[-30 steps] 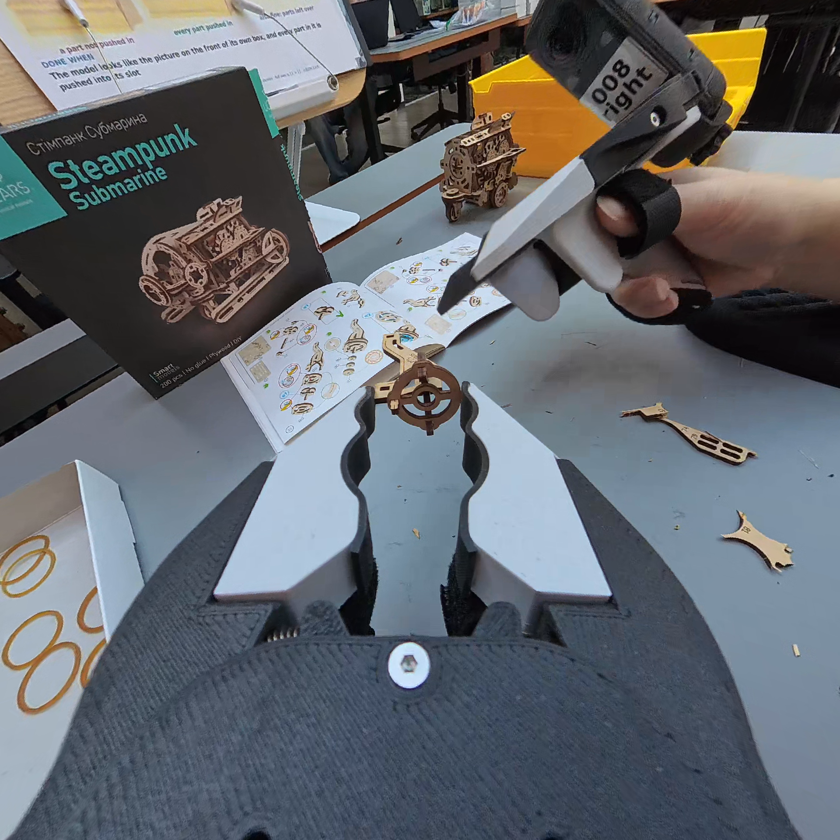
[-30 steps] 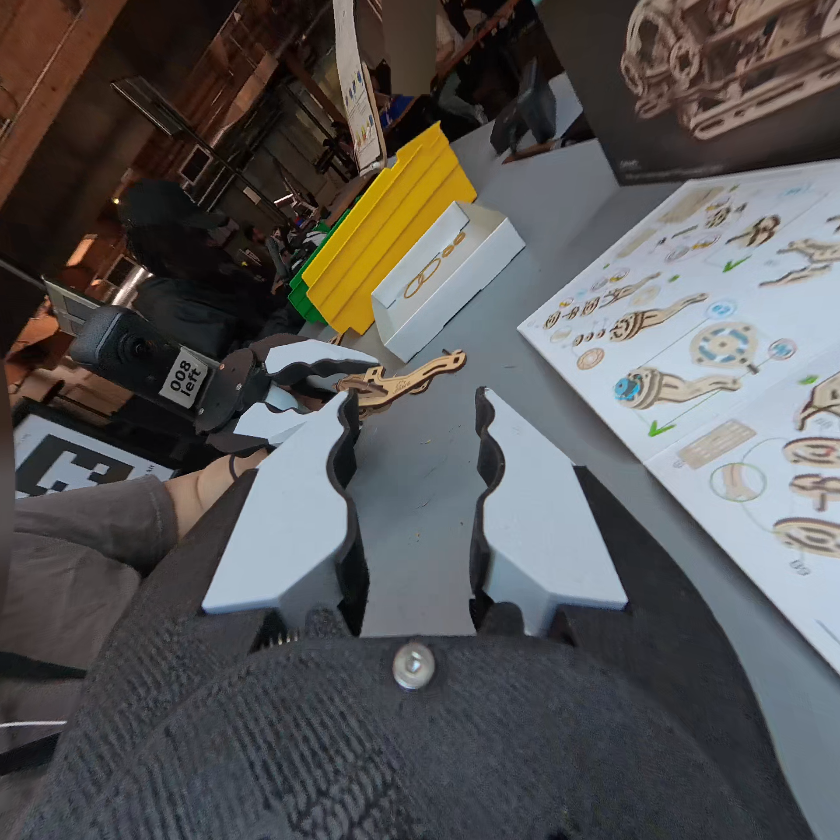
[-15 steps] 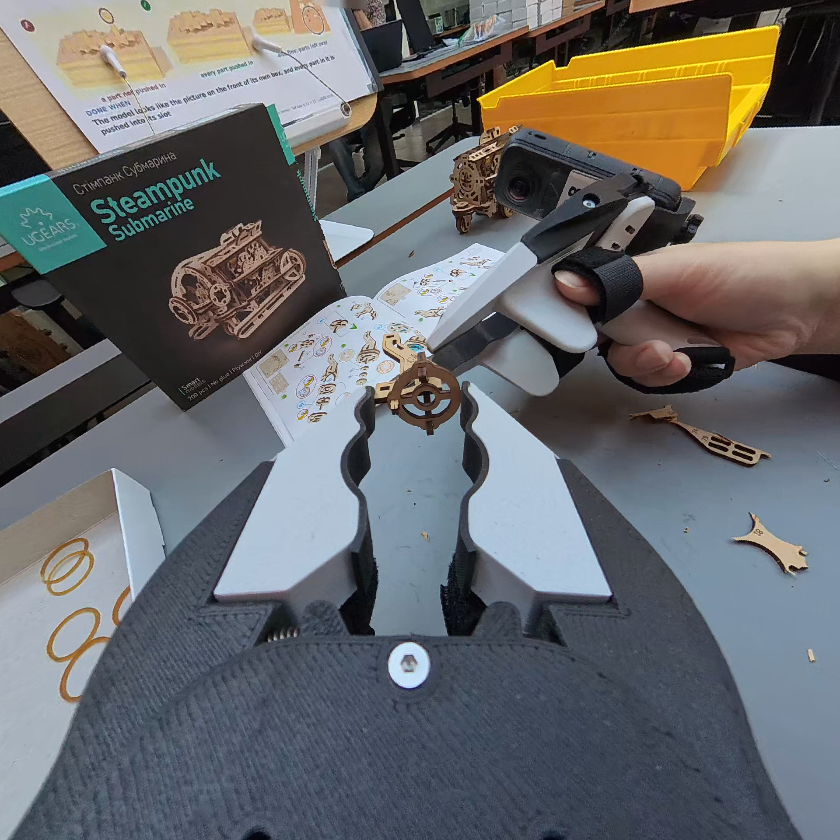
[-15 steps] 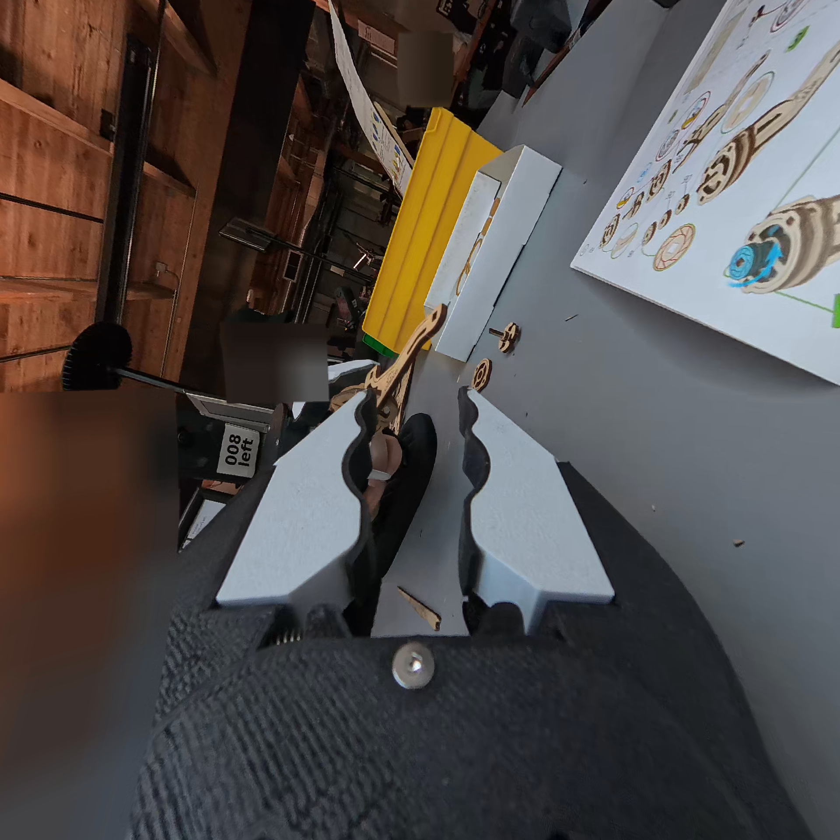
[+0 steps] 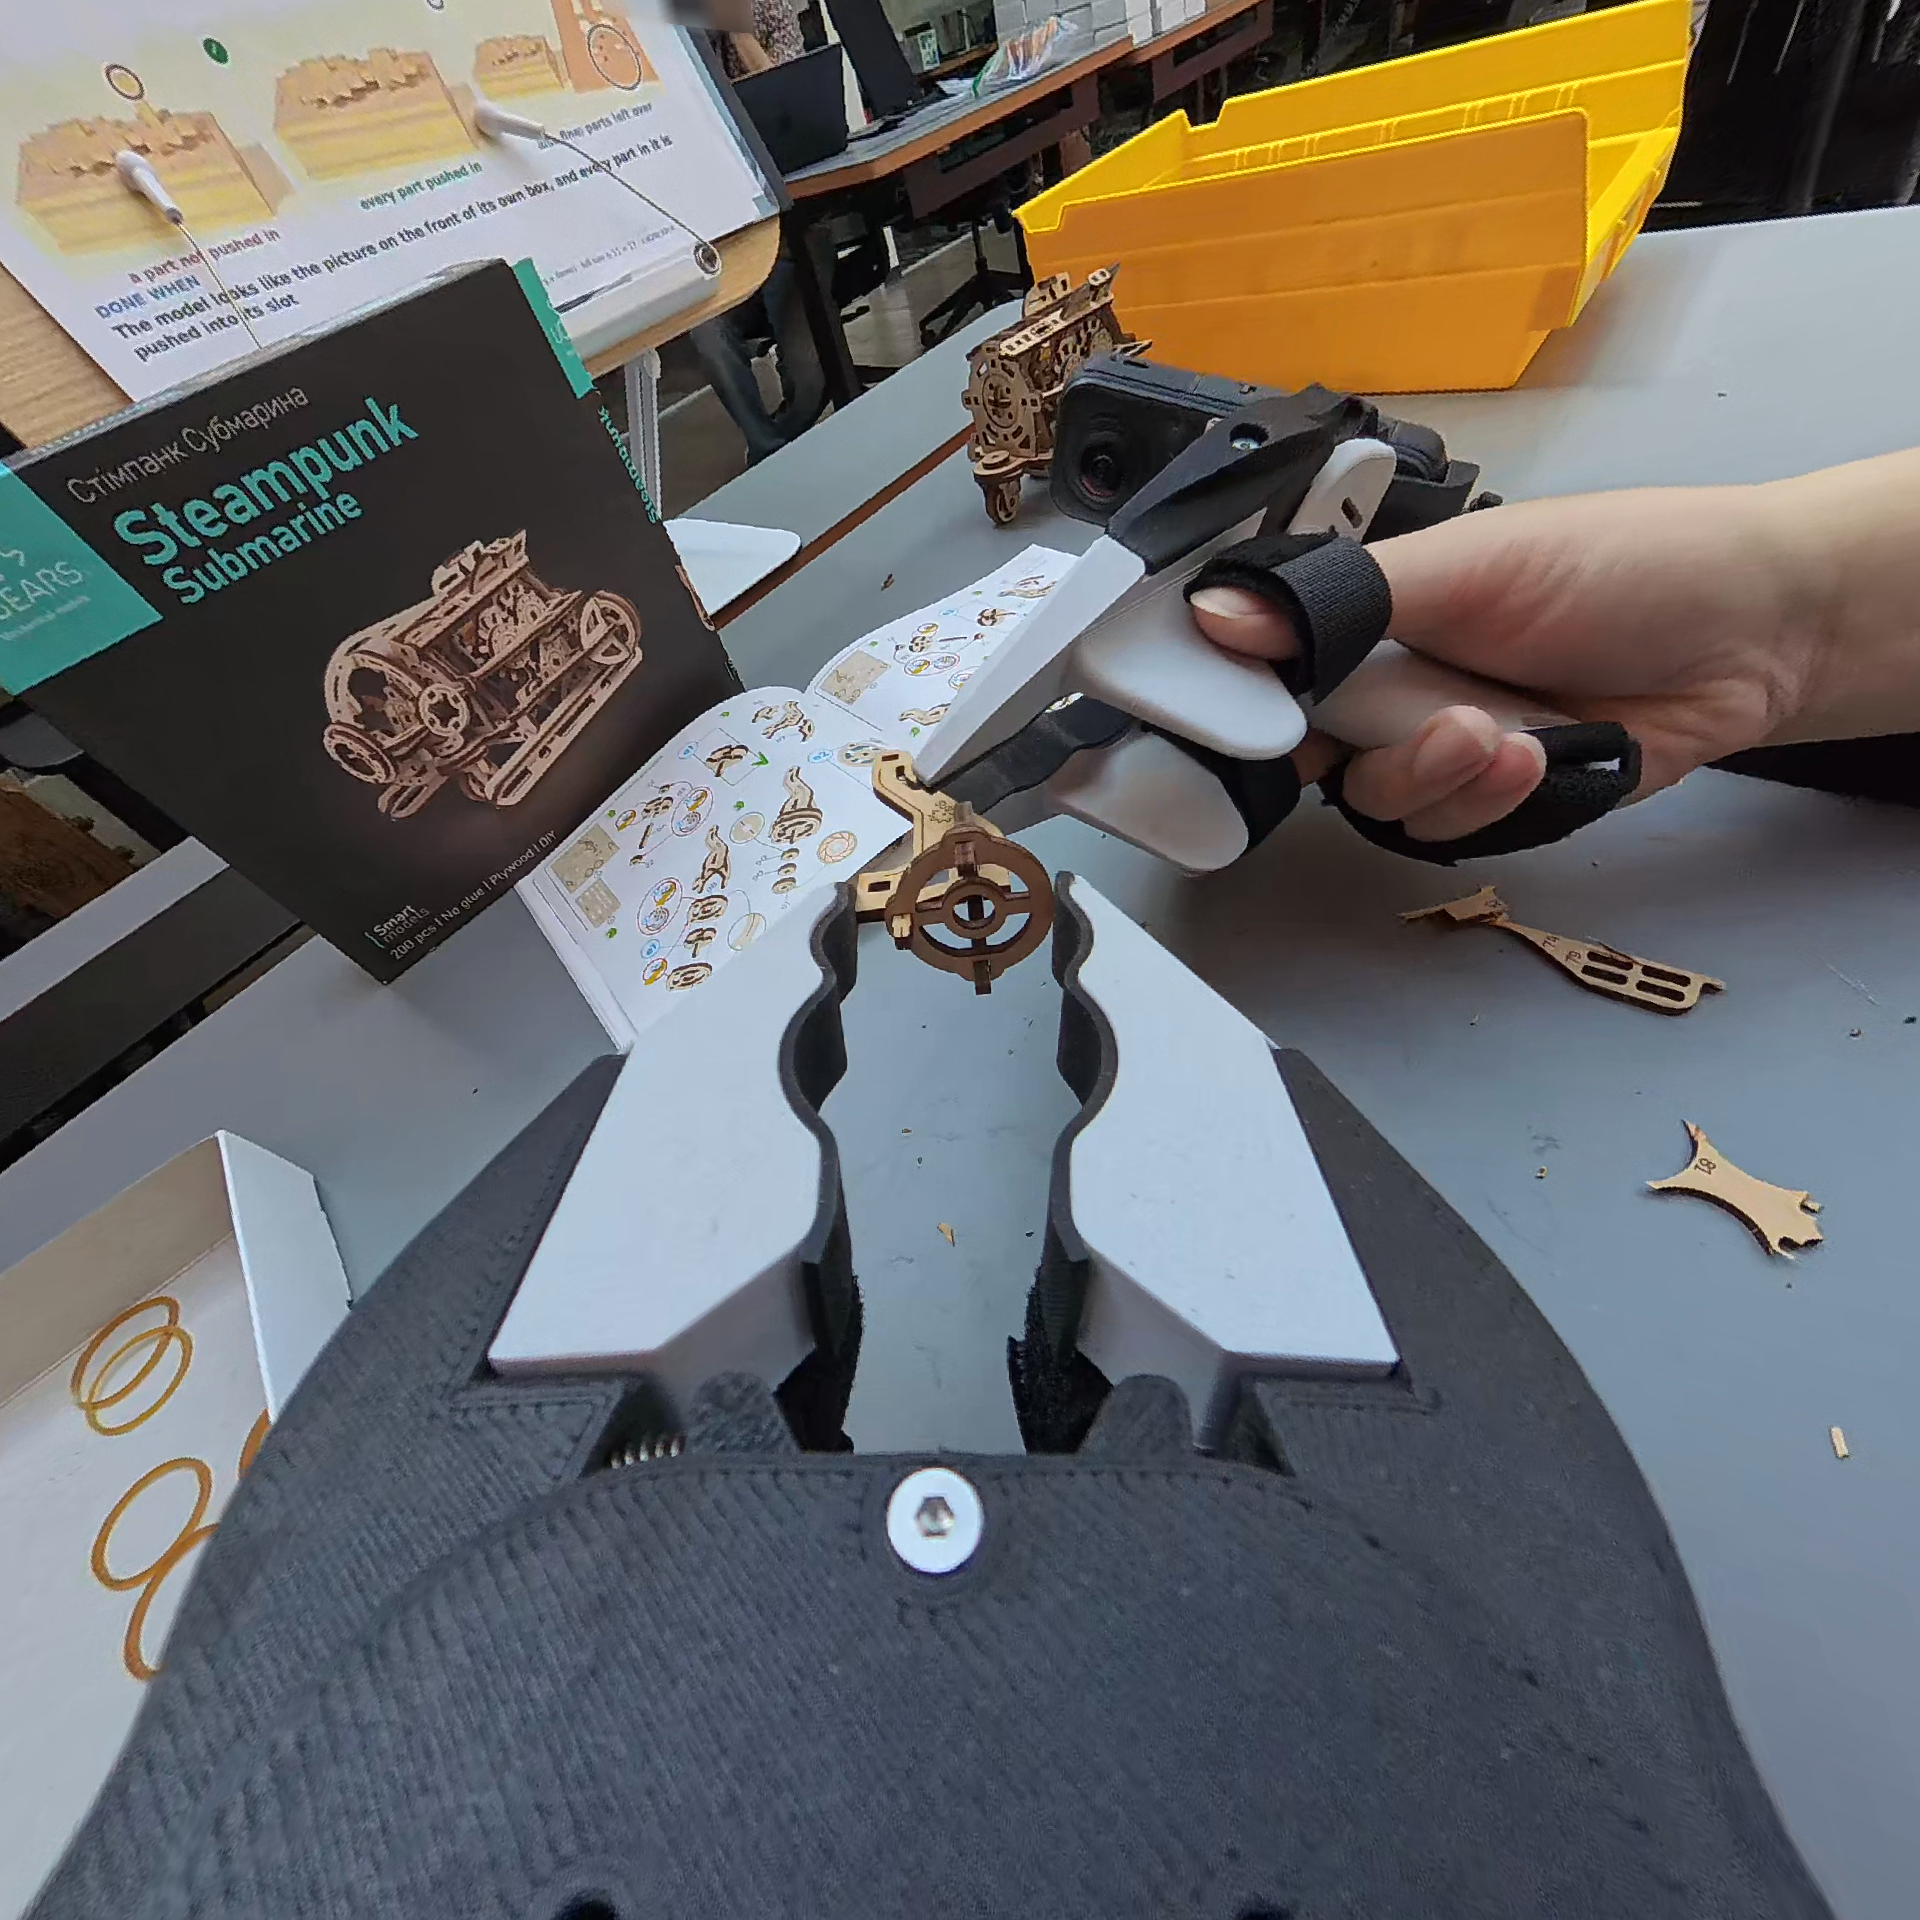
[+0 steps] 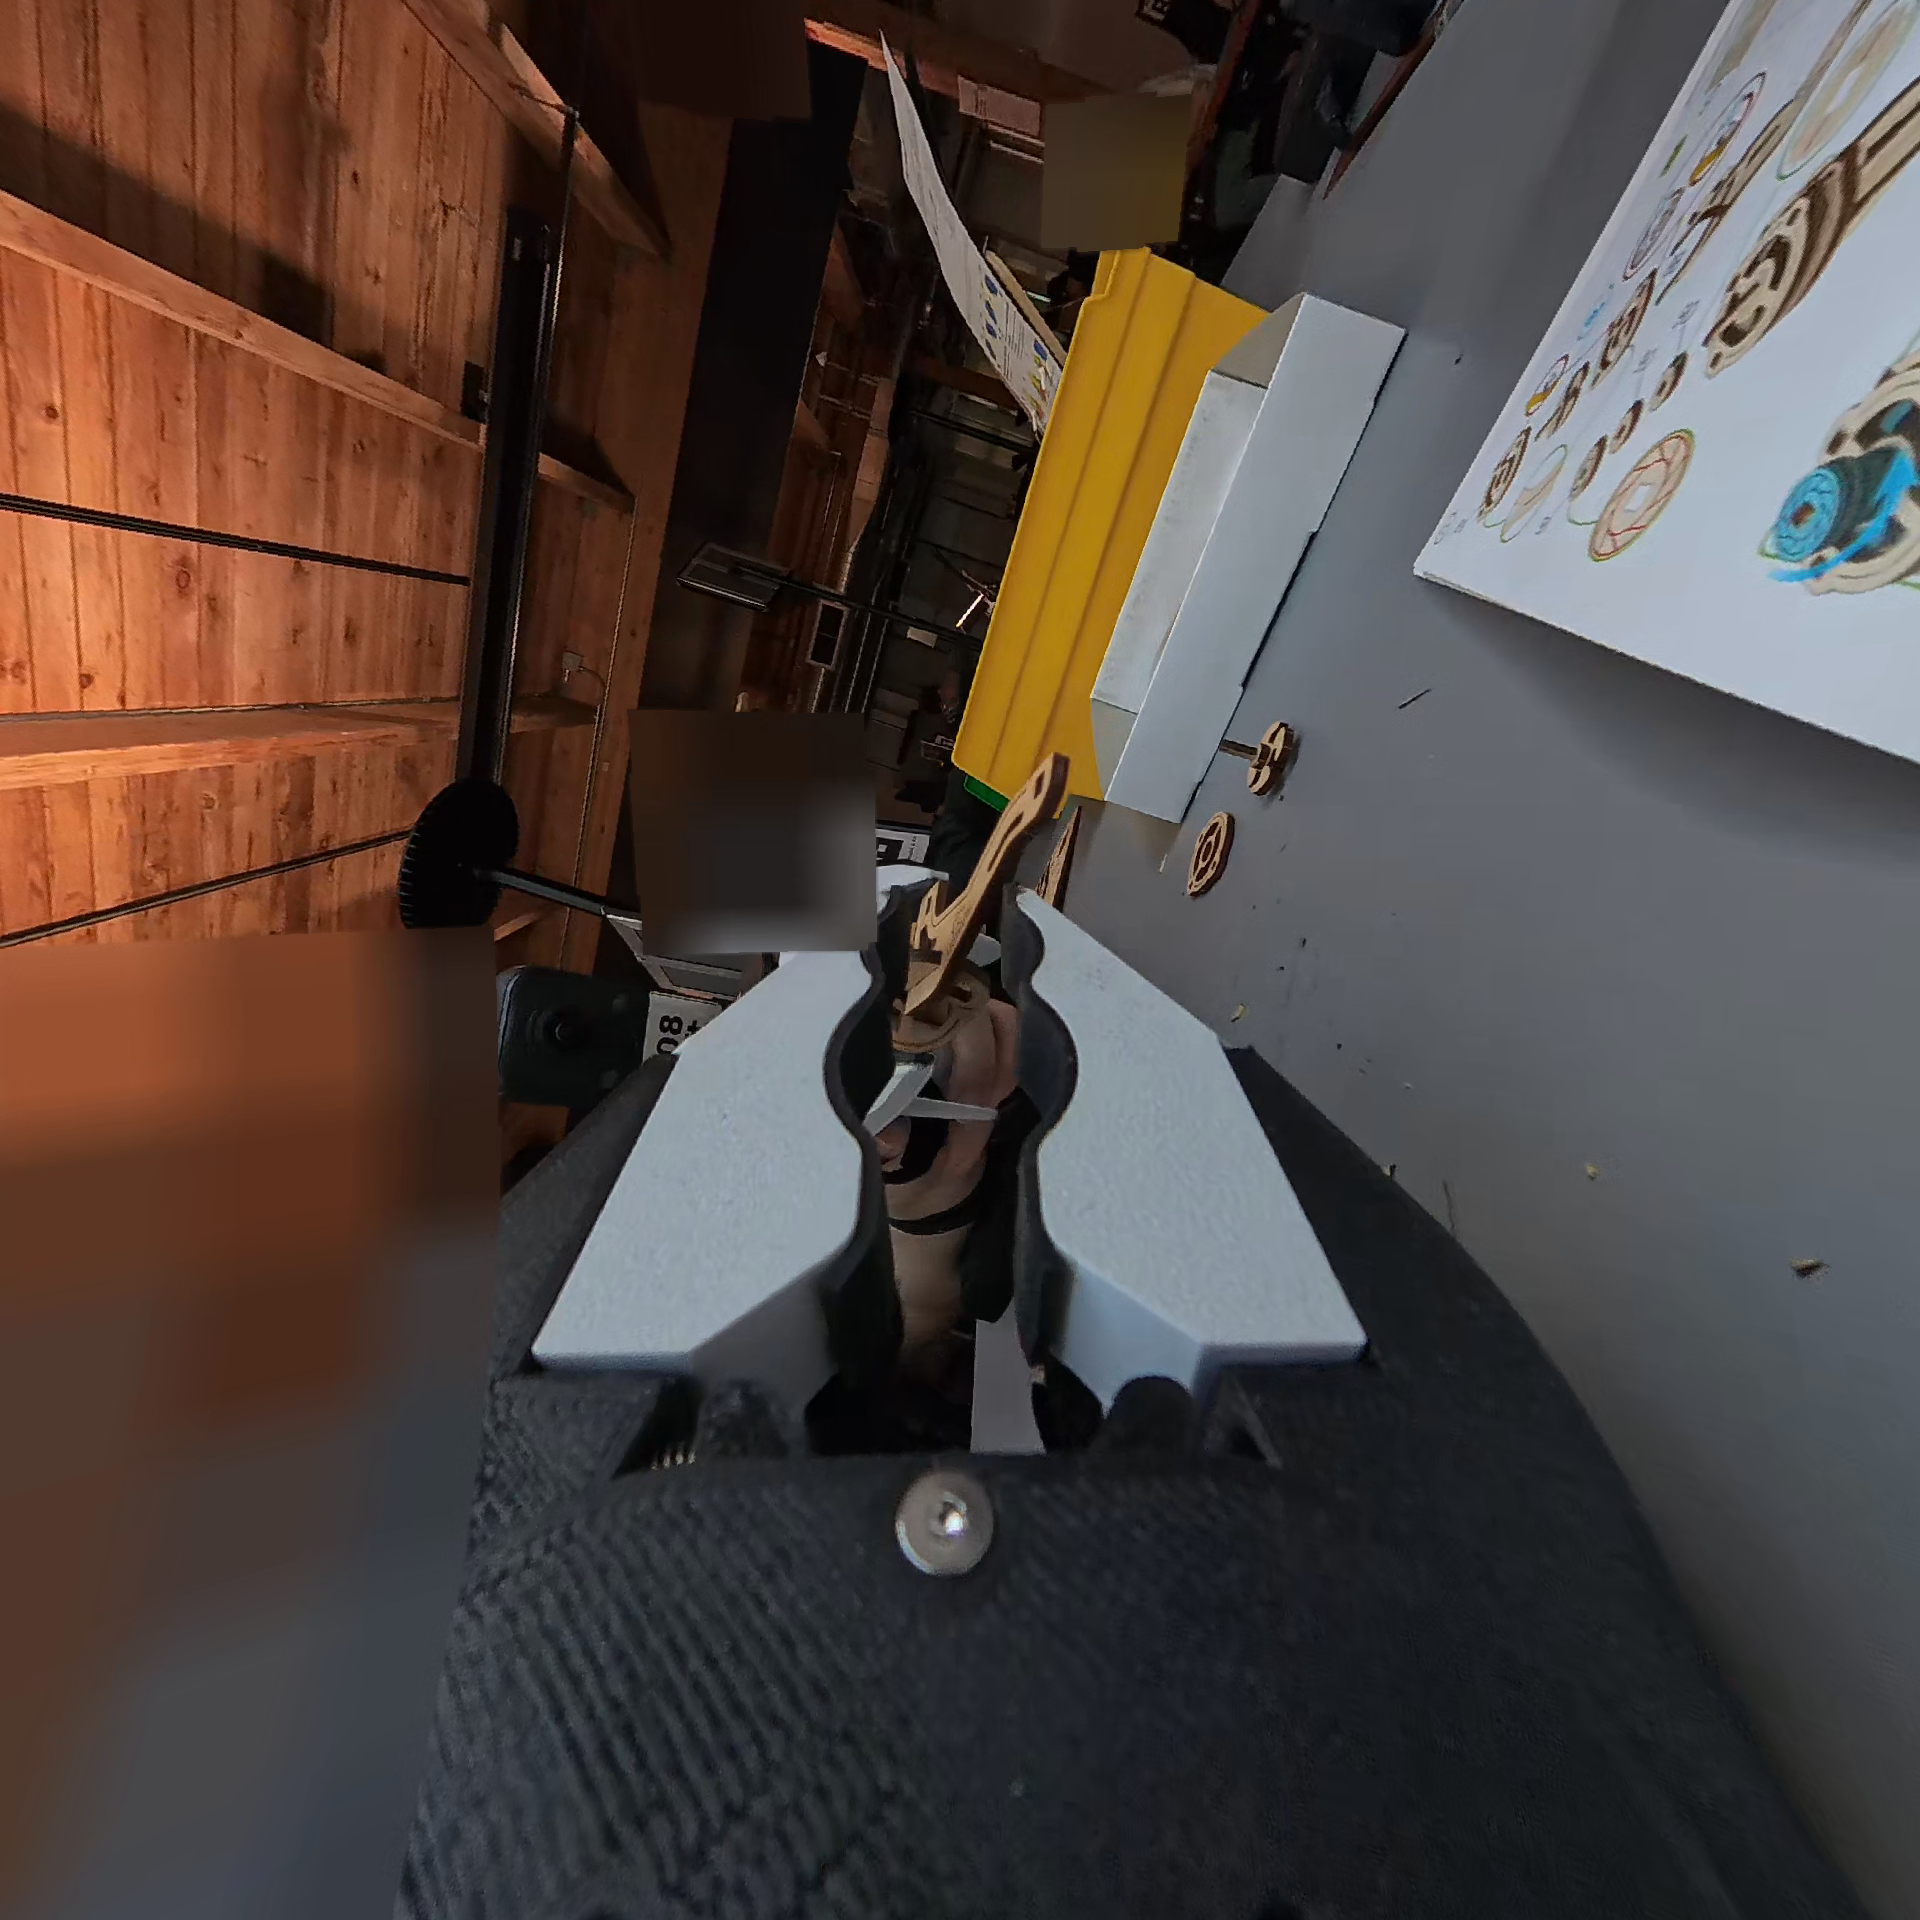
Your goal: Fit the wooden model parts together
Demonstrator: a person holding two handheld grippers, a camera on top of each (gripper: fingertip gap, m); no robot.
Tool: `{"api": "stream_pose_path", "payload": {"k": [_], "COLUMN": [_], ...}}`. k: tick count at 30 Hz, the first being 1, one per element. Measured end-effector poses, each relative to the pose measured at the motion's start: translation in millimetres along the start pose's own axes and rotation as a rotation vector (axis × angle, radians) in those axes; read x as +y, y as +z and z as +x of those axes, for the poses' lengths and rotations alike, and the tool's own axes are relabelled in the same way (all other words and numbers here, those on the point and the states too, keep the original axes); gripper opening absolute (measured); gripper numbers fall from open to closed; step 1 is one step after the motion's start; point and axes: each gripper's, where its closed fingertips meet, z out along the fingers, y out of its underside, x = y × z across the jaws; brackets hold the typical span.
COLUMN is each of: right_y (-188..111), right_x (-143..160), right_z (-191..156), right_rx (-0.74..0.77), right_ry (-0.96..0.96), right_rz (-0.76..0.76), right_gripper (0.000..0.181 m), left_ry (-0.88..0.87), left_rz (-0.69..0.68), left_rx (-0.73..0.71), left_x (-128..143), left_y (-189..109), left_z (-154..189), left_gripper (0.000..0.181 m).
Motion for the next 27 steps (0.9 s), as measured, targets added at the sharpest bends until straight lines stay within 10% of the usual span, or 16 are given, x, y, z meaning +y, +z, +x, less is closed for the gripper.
{"api": "stream_pose_path", "payload": {"k": [15, 22, 27], "right_y": [-2.7, -15.2, -26.0], "right_x": [3.9, -12.7, -22.2], "right_z": [-1.6, -0.9, -4.5], "right_rx": [-0.026, -0.005, -0.007], "right_ry": [0.046, 0.057, 0.068], "right_rz": [-0.043, 0.023, 0.056], "right_gripper": [0.000, 0.001, 0.000], "left_ry": [0.073, 0.242, 0.402], "left_rz": [-0.029, -0.136, -0.347], "left_rx": [-0.001, -0.066, 0.030], "left_x": [4.1, 4.5, 38.4], "left_y": [2.9, -13.1, -51.7], "left_z": [9.2, -19.5, -41.8], "left_gripper": [0.037, 0.096, 0.070]}}
